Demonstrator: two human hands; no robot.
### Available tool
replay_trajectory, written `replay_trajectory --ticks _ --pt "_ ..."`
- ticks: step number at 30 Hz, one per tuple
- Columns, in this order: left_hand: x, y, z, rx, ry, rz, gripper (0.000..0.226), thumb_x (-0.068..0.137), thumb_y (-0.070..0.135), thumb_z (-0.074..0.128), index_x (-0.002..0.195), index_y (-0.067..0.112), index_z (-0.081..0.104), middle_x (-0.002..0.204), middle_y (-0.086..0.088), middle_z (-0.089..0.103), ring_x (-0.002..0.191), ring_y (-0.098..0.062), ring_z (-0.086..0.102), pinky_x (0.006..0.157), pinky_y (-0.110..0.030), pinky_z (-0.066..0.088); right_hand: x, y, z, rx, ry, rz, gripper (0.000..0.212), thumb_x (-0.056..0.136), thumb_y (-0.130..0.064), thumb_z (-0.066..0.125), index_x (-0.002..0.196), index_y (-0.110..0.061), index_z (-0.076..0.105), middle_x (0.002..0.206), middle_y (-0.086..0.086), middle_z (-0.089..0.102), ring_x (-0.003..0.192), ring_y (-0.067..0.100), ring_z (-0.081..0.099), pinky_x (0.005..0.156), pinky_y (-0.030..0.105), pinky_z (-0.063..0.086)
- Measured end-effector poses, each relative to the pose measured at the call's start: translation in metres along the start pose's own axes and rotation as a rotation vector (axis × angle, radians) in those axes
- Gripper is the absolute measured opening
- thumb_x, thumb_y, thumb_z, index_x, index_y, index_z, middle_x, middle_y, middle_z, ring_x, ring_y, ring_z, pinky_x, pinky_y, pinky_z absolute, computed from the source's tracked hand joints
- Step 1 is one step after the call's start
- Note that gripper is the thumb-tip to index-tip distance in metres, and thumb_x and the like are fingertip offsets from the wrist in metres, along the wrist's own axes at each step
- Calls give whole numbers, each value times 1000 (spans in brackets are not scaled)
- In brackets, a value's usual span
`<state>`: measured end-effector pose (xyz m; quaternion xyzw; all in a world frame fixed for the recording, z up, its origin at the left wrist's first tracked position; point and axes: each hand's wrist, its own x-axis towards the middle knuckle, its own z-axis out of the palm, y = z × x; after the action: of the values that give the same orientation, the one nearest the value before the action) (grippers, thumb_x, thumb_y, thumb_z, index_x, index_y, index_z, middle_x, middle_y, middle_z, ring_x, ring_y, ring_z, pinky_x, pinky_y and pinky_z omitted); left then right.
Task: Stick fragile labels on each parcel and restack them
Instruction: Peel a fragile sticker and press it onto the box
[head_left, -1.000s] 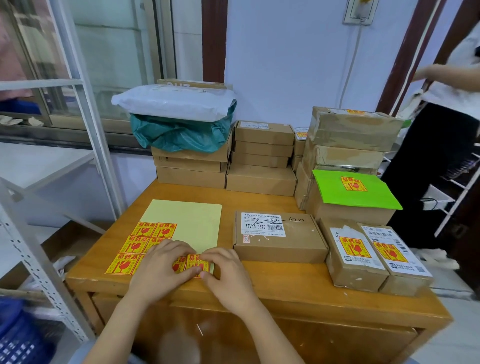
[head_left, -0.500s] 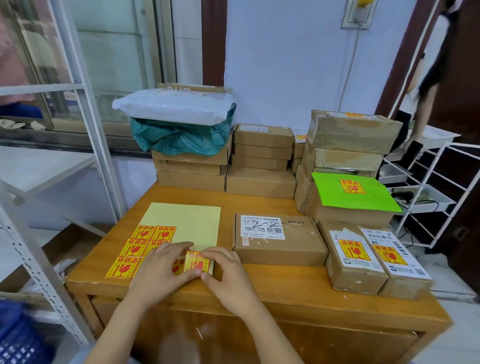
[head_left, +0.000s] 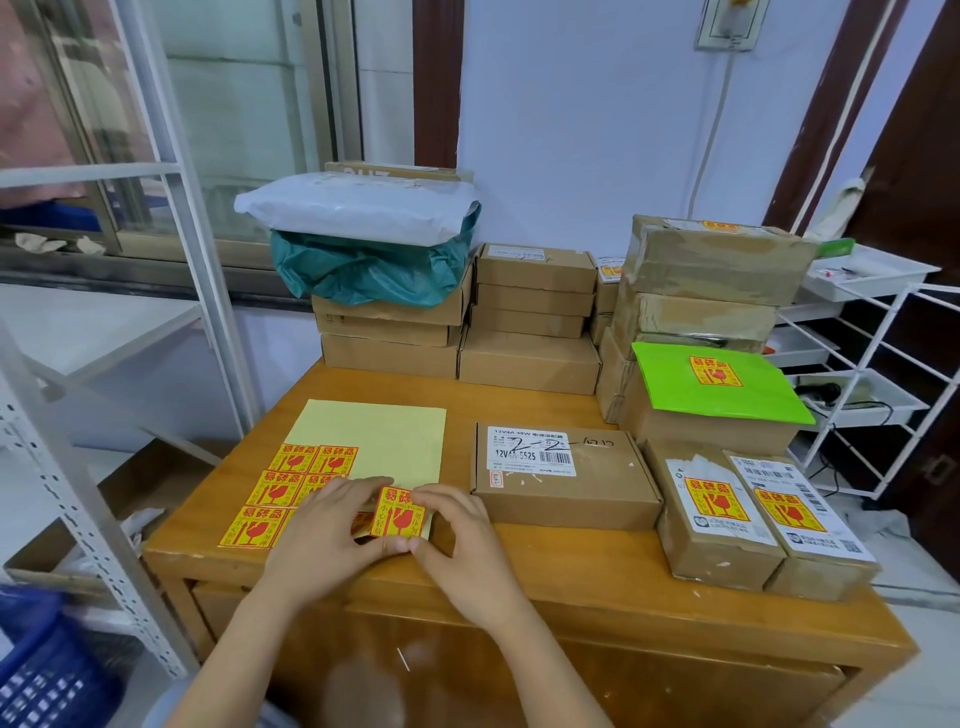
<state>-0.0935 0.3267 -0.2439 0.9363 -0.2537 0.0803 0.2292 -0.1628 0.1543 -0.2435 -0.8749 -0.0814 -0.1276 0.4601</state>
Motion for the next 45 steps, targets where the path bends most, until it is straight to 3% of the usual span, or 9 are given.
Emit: replay_trajectory --ticks 5,12,19,26,31,34,37,40,45 --pt "0 2 -1 27 -5 -13 117 49 101 14 137 31 43 125 13 51 114 -5 49 93 -25 41 -1 0 0 24 24 -5 38 91 -21 59 128 -27 54 125 -26 45 123 -4 34 97 4 25" --pt "0 1 0 50 -1 -11 118 48 102 13 134 29 46 123 13 52 114 -7 47 91 -26 39 -3 3 -1 87 42 18 41 90 -17 60 129 -30 53 128 -28 43 124 -6 33 107 23 35" --pt "-1 4 -3 90 -6 31 116 52 100 3 130 27 49 120 15 52 108 -4 45 82 -21 35 -6 -4 -8 327 153 3 39 90 -2 57 115 -32 62 120 -22 56 118 -3 48 95 16 42" --pt "1 -1 -1 47 -13 78 90 69 91 5 113 36 62 113 30 48 110 4 42 90 -22 38 -2 -12 -41 452 249 -43 33 87 -10 56 109 -33 65 115 -23 60 116 8 55 95 29 47" --pt "4 -3 -1 4 -13 58 92 72 89 0 107 34 65 111 25 54 109 0 47 96 -28 40 2 0 -80 458 303 41 34 92 3 54 100 -27 66 113 -3 62 98 1 61 78 13 47" --pt "6 -1 -1 19 35 36 93 76 83 -1 108 28 66 111 19 58 110 -4 50 95 -27 36 7 16 -105 405 345 145 29 92 1 52 91 -23 69 103 -1 66 95 7 63 75 12 47" --pt "16 22 -4 66 103 26 77 82 71 9 108 25 65 112 14 59 111 -7 51 93 -26 32 10 29 -125 339 382 230 23 93 -3 52 92 -15 72 98 0 70 81 -6 62 68 6 44" --pt "33 59 -2 84 137 122 67 85 61 17 110 21 65 115 8 62 114 -12 53 94 -31 36 10 39 -136 312 430 256 19 93 -4 54 97 -10 72 98 -1 71 84 -1 62 68 6 44" --pt "59 121 11 117 -48 282 60 92 59 28 136 22 46 142 7 45 133 -13 36 106 -29 26 11 42 -142 288 469 253 15 91 -3 58 94 -12 69 89 1 69 73 1 60 60 8 45"
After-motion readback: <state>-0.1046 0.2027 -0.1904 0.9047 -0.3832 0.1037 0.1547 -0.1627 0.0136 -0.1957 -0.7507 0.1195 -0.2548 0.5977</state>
